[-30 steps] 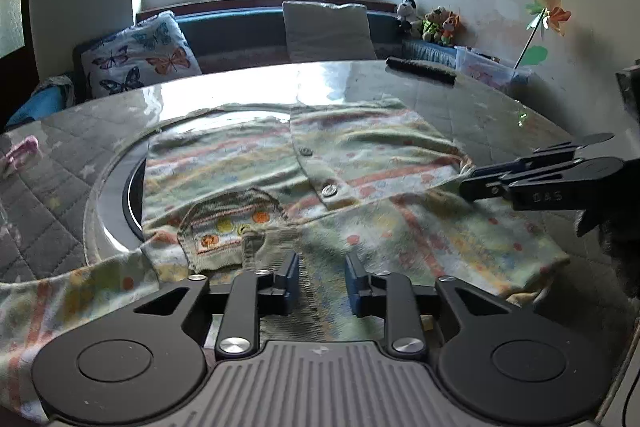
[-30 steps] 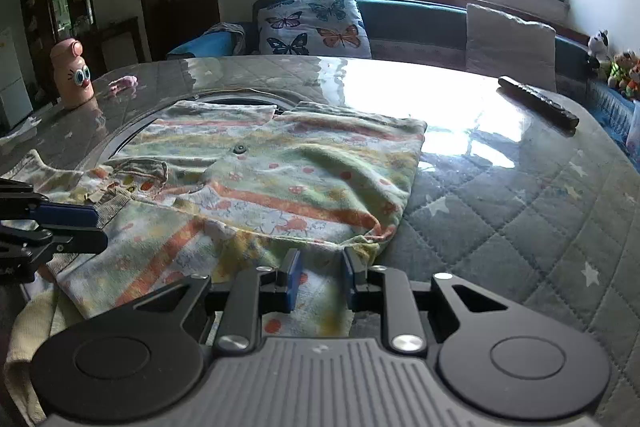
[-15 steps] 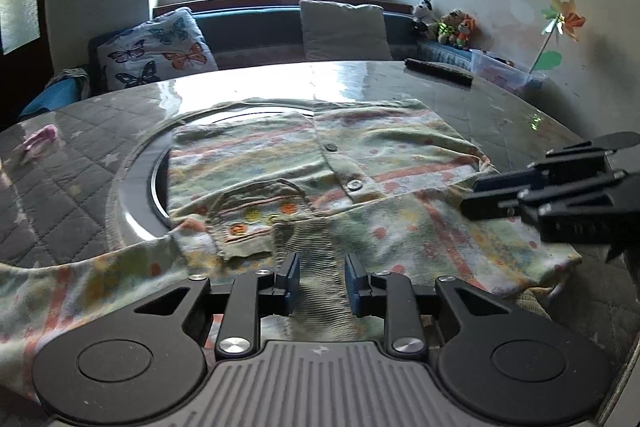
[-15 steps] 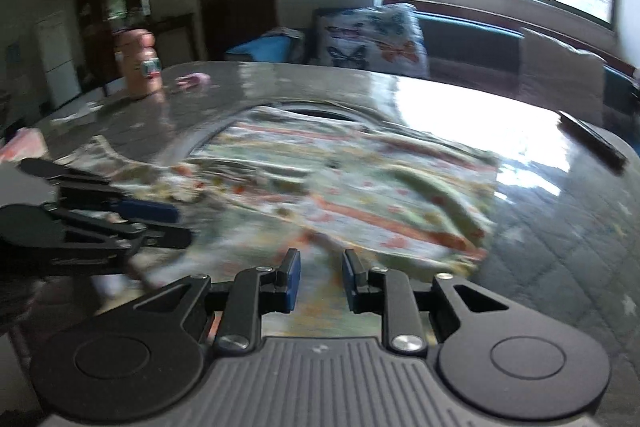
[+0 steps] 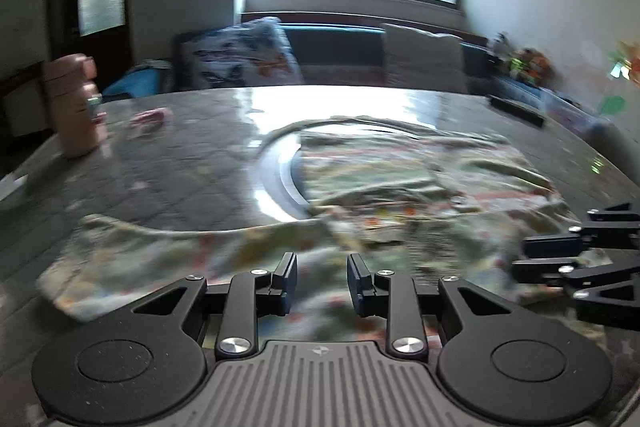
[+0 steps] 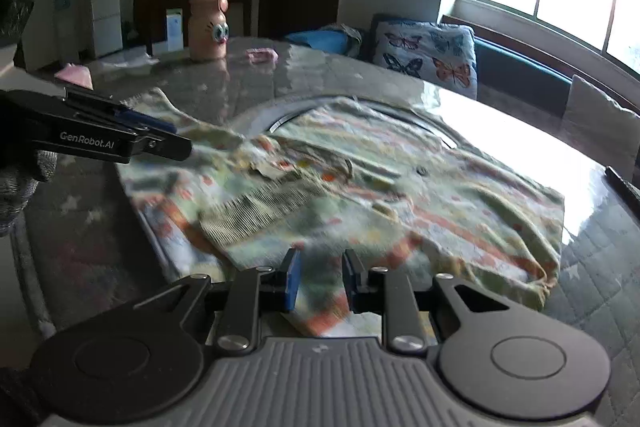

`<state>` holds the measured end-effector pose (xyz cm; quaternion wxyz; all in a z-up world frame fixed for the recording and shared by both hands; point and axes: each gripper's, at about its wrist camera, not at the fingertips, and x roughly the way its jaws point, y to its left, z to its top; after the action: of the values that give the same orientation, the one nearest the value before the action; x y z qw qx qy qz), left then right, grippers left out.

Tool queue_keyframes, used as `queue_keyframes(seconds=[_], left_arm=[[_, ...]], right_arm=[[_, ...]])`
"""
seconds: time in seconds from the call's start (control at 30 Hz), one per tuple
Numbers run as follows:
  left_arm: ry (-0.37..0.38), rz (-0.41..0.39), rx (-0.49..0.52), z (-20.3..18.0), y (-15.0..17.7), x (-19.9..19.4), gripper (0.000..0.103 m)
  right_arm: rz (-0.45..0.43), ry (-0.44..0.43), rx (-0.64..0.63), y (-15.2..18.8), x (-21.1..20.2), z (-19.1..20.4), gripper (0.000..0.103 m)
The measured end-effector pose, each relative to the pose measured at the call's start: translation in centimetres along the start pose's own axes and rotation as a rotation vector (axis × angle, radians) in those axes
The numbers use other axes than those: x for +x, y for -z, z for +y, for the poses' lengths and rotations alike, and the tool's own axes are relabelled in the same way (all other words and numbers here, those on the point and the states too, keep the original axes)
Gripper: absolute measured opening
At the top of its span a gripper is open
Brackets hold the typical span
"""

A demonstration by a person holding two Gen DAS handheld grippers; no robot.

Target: Fold clothes

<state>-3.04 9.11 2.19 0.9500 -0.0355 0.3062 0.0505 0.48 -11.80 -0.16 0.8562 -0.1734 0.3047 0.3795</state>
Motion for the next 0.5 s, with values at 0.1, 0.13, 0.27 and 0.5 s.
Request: queue_keyframes(seconds=[0.1, 0.13, 0.27, 0.5], left_arm=[[-0.067, -0.011, -0.040, 2.0, 0.3, -0.7, 0.031], [-0.089, -0.014, -0.051, 2.6, 0.4, -0.8, 0.032], [-0.191, -0.027, -0.097, 5.1, 0.7, -1.4, 0.034], [-0.395, -0.050, -0.207, 9.7, 1.1, -1.7, 0.043]], right_arm=[[-0.002, -0.008, -0.011, -0.2, 0.1, 0.4, 0.022], [-0.003, -0.010, -0.015, -0.3, 0.1, 0.6, 0.022], [-0.010, -0.026, 0.001, -0.6, -0.1, 0.3, 0.022], [-0.028, -0.024, 0.021, -1.0, -0.9, -0.1, 0.022]])
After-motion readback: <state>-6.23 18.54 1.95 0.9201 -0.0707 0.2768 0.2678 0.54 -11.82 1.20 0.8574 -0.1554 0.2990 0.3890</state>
